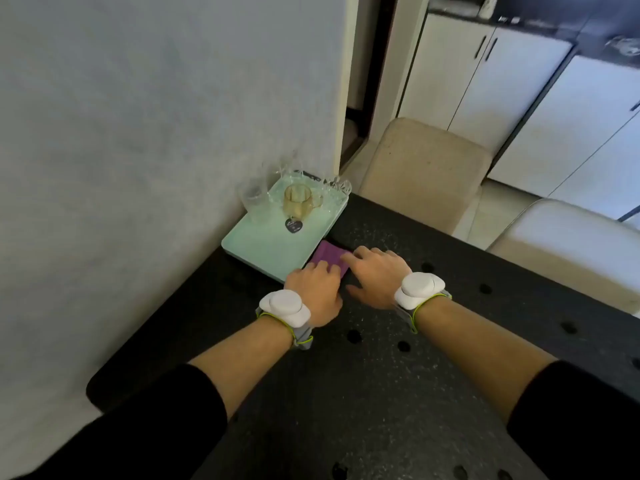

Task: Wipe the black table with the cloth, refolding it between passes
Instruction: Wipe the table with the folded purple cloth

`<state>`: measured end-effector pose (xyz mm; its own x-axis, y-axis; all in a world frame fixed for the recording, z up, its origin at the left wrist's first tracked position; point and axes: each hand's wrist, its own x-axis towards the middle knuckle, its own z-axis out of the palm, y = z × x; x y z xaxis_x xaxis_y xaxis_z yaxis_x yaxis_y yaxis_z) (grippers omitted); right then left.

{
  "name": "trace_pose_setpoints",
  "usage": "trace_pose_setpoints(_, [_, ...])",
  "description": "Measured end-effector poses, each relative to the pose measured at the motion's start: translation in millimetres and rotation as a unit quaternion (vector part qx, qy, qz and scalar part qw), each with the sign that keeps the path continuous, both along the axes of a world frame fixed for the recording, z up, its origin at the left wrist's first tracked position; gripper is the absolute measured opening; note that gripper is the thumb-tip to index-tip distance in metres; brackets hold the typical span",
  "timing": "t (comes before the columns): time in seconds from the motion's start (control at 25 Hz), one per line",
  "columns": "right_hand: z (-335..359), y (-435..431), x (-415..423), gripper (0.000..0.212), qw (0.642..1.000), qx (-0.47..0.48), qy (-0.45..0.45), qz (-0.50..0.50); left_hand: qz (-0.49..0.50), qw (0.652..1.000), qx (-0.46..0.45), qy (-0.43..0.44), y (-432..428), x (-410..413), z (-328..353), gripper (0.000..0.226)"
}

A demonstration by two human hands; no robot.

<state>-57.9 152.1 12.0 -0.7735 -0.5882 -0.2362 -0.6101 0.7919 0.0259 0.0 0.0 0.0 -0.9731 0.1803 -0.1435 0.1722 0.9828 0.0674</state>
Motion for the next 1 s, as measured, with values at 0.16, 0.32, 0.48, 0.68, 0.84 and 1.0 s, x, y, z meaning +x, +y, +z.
trace_pose_setpoints(0.16, [-51, -18, -23, 0.056, 0.999, 0.011, -0.03, -0.009, 0.022, 0.999, 0.001, -0.026, -3, -22, -50, 0.042])
trace_pose_setpoints(0.32, [-95, -28, -43, 0.049, 0.999, 0.013, -0.027, -0.015, 0.043, 0.999, 0.023, -0.025, -7, -46, -96, 0.042])
trace_pose_setpoints(0.48, [-129, -31, -58, 0.044, 1.0, 0.021, -0.017, -0.011, 0.054, 0.998, 0.037, -0.026, -8, -63, -131, 0.045])
trace_pose_setpoints(0.68, [-152, -30, -68, 0.044, 1.0, 0.023, 0.016, -0.003, 0.074, 0.996, 0.052, -0.006, -9, -69, -149, 0.056])
trace_pose_setpoints(0.84, [-156, -34, -70, 0.036, 0.999, 0.022, 0.041, -0.001, 0.087, 0.994, 0.067, 0.008, -15, -71, -153, 0.032])
trace_pose_setpoints(1.0, [-153, -33, -71, 0.039, 0.998, 0.002, 0.054, -0.012, 0.104, 0.977, 0.188, 0.004, -27, -68, -141, 0.021])
